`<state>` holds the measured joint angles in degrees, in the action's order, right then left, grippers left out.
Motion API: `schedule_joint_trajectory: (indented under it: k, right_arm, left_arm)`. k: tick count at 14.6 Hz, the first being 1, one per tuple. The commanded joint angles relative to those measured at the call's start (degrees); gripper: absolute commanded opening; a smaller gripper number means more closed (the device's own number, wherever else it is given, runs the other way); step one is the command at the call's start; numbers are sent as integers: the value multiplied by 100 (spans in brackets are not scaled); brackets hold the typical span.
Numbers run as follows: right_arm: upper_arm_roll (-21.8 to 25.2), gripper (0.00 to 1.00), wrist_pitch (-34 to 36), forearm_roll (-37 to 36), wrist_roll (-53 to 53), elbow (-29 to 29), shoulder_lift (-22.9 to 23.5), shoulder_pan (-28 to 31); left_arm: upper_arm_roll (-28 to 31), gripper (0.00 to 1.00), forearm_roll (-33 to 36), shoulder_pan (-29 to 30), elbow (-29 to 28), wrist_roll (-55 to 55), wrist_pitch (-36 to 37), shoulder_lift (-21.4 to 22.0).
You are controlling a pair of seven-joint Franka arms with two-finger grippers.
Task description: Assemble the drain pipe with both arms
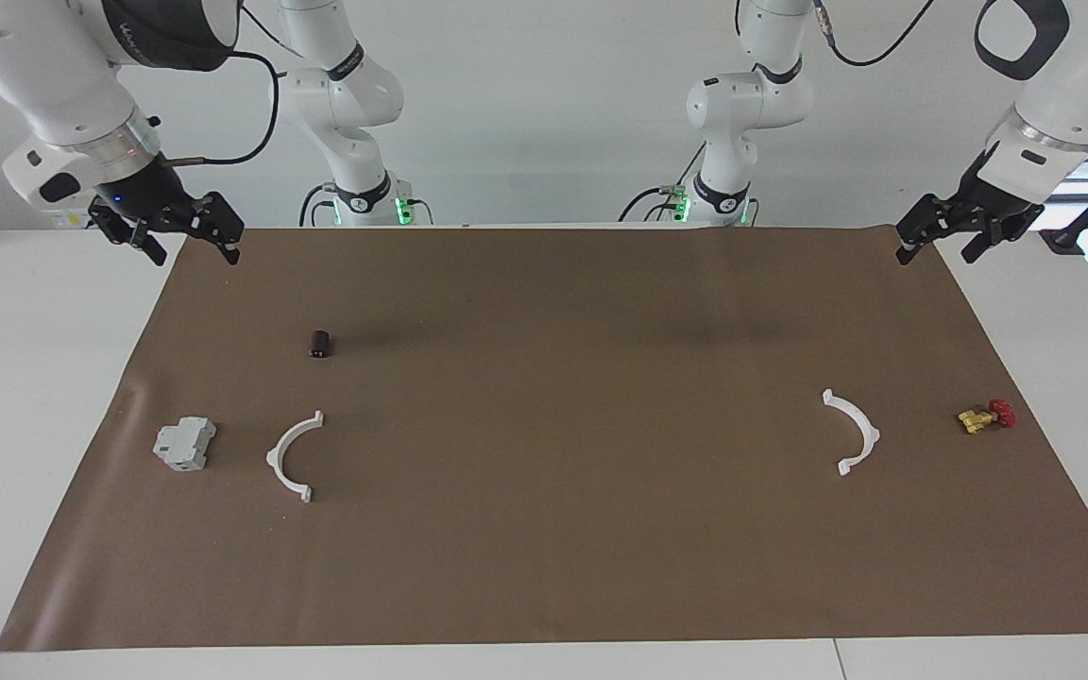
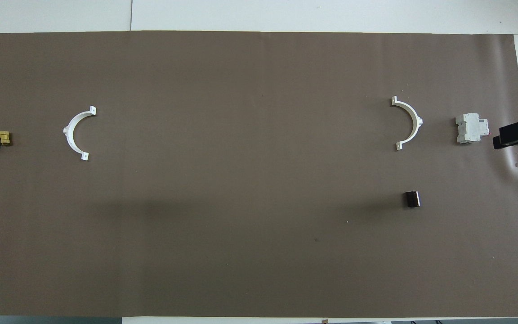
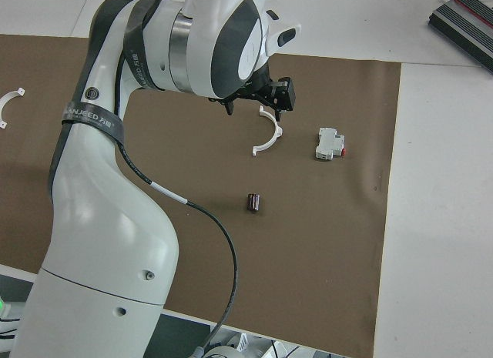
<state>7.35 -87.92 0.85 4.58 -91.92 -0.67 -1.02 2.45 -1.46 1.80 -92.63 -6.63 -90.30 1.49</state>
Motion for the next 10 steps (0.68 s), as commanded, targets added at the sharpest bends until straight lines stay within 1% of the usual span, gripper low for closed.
schedule_joint_trajectory:
  k: [1, 7, 9, 10]
  right_arm:
    - [-40, 100, 38, 20, -36, 69, 49, 58]
    - [-40, 100, 20, -32, -54, -71, -38, 66]
    - [-49, 100, -128, -41, 112, -168, -74, 67]
    - [-49, 100, -416, -32, 262, -220, -74, 40]
  left_arm:
    - [10, 100, 94, -31, -106, 92, 47, 132]
    - [10, 100, 94, 22, -229, 75, -23, 194]
    - [10, 100, 94, 22, -229, 66, -49, 194]
    - [10, 100, 94, 22, -229, 66, -58, 194]
